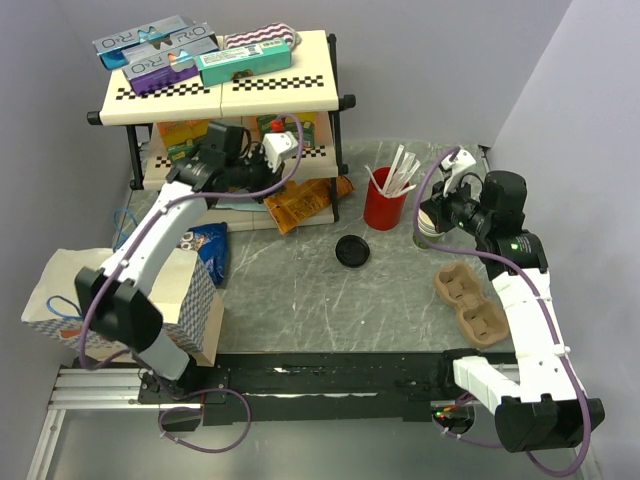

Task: Pack the takeout coffee

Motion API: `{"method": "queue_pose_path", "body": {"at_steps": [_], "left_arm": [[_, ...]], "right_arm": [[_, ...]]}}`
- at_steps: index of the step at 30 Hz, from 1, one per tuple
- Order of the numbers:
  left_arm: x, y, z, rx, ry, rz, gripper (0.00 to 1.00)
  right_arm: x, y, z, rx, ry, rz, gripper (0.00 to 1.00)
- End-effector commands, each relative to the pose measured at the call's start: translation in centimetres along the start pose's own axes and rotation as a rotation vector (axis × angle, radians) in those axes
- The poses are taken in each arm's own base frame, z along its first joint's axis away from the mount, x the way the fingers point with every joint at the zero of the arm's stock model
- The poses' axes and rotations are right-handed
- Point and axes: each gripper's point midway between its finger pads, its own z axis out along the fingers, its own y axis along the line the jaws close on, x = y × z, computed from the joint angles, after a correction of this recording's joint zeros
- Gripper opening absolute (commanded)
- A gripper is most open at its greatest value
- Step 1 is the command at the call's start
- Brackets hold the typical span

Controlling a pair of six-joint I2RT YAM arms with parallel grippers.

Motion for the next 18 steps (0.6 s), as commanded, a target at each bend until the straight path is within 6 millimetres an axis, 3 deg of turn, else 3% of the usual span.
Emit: {"method": "queue_pose_path", "body": {"at_steps": [1,9,18], "left_arm": [[1.4,0.7,1.3,0.014,0.086,-0.006,0.01],[2.3,3.5,4.7,-0.033,0.122,-0.038,0.01],[1.9,7.9,6.9,-0.197,0.106,-0.035,0.01]], "right_arm": [[-0.7,0.4,-0.4,-0.02,-0.022,-0.021,0.0],[-0.7,-1.3,-0.3,0.051,0.026,-0.02,0.0],[-0.2,-1.0,0.0,0.035,0.042,0.015,0.0]]}}
